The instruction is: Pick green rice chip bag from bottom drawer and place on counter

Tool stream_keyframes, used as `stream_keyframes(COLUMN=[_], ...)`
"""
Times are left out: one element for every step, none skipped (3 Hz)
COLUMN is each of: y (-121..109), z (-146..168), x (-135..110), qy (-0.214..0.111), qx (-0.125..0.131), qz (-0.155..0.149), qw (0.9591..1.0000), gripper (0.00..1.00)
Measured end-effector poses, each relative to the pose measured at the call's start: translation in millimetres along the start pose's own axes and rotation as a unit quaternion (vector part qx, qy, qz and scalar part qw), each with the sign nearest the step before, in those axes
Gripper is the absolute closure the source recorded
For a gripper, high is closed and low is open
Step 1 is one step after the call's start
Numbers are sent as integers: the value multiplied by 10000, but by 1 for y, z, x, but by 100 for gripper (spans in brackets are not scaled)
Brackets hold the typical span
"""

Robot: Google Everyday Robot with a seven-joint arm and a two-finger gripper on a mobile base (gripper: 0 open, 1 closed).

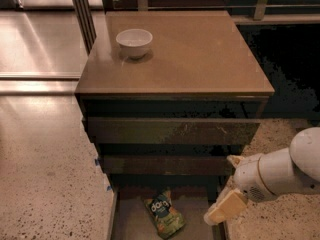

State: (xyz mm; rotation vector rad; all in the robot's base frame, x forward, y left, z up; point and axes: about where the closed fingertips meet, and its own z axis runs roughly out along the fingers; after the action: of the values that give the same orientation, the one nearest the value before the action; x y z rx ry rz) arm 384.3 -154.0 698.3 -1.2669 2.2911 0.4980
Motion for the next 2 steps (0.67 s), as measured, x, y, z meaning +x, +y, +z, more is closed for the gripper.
stream_keyframes(y=[-2,1], z=[-3,6], x=[-1,14], qy=[9,-89], qx=[48,46], qz=[-16,163], qw=[10000,9998], gripper=[0,0])
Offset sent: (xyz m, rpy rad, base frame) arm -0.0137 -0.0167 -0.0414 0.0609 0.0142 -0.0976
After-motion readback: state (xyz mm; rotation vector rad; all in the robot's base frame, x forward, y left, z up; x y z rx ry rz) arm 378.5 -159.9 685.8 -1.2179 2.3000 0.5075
